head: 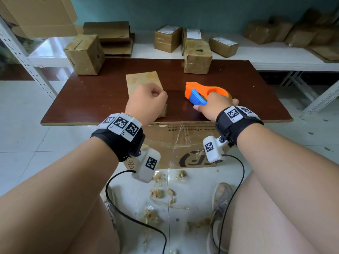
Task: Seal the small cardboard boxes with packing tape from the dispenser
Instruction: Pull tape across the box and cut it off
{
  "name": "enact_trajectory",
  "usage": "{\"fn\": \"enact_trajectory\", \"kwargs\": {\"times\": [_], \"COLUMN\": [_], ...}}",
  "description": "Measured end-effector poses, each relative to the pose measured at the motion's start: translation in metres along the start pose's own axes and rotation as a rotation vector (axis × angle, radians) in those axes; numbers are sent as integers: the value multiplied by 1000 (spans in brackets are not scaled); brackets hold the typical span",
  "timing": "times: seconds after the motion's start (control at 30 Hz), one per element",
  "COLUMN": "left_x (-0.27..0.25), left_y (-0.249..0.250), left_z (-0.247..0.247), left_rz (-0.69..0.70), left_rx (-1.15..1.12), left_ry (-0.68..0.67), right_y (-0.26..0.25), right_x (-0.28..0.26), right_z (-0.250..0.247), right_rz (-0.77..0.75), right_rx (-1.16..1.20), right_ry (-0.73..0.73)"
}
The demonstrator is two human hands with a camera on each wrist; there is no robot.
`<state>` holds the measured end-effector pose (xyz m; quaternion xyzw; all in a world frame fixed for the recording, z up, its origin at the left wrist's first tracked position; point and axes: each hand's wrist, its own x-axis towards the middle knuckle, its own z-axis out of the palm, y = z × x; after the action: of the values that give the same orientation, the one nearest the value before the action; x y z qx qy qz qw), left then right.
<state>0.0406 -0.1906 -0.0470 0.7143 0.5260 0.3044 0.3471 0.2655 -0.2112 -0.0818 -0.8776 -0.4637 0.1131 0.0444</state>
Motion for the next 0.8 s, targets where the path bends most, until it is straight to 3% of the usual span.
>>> {"fn": "enact_trajectory", "kwargs": {"times": [0.17,0.4,0.53,0.63,0.73,0.8], "left_x": [2,-4,-12,-14,-12,-8], "left_y": [-6,5,20,31,32,26], "left_z": [9,16,17,10,6,6], "left_rz": [-62,-63,-22,-71,-136,-220], "left_rx": [-126,-267,-405,-700,-958,-1083], "left_ry": [-133,-132,-21,-55,-160,-143], "right_y": [-14,-11,-9,-16,-33,-44], "right_x": [-4,-1,-31,-56,-77,-85], "right_z": [-9,-41,-56,-59,-53,-45], "right_rz": [-64,-4,-206,-305,-328,-336], "right_rx": [104,1274,1809,1920,1832,1743], "right_ry": [0,20,-291,-458,-520,-534]}}
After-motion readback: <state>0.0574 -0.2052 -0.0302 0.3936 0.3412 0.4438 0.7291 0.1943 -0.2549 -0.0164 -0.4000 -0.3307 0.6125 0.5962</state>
